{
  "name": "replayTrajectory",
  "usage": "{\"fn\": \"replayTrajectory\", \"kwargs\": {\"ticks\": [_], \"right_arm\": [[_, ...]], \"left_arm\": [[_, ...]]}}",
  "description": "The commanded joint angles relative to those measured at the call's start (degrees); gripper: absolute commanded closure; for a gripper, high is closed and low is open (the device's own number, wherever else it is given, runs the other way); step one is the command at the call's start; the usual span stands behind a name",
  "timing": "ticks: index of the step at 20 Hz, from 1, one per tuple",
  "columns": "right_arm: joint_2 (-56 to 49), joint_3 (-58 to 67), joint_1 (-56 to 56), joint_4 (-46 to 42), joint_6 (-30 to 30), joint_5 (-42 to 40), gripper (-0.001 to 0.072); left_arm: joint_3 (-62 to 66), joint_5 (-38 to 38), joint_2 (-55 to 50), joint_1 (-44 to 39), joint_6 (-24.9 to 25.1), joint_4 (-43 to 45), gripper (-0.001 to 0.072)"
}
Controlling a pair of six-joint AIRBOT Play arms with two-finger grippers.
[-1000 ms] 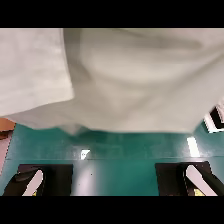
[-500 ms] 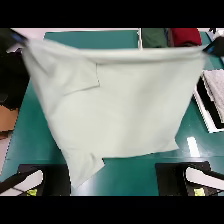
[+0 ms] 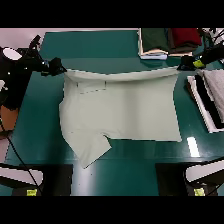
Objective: Fold the shirts.
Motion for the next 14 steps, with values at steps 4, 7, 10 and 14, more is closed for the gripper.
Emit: {"fn": "replayTrajectory", "kwargs": {"ticks": [4,7,10,14], "right_arm": [[0.9,-7.1,-2.6,-3.1,-0.3,2.1,0.0691],[2.8,-15.5,-2.2,-2.5,-0.3,-1.0,0.0690],[2.9,-20.3,-0.4,-2.5,-0.2,-2.1,0.0519],[4.5,-21.0,1.4,-2.5,-0.3,0.1,0.0364]], "left_arm": [[-4.2,-9.4,-1.7,-0.2,0.5,7.8,0.0683],[-9.1,-8.3,-1.8,-1.5,0.6,7.7,0.0682],[-10.4,-8.0,-1.7,-2.1,-0.9,8.2,0.0348],[-10.2,-11.9,1.9,-1.3,-5.9,12.9,0.0212]]}}
